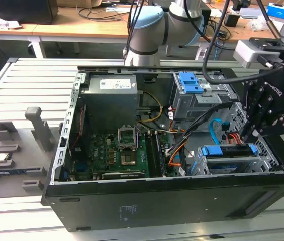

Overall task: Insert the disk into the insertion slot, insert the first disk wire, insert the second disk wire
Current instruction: 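Insert the first disk wire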

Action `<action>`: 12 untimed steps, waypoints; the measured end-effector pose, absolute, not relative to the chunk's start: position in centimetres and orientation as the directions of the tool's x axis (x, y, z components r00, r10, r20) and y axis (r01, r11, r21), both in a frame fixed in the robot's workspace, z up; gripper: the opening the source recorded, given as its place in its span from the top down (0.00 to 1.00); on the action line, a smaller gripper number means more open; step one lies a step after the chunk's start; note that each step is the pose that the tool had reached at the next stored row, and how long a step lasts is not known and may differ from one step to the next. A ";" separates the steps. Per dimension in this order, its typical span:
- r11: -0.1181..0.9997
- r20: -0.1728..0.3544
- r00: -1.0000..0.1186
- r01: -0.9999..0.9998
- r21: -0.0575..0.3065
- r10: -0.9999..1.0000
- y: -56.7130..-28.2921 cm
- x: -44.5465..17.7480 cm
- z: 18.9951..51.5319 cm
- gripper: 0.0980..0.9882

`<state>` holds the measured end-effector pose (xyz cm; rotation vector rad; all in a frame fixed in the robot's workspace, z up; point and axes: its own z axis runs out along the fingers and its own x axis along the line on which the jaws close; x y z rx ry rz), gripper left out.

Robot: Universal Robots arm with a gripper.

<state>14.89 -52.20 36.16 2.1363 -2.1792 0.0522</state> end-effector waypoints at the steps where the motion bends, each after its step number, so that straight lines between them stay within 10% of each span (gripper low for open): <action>1: 0.021 0.088 -0.018 -0.999 0.038 -0.996 -52.2 14.9 36.4 0.93; 12: 0.021 0.088 -0.018 -0.999 0.038 -0.996 -52.2 14.9 37.8 0.99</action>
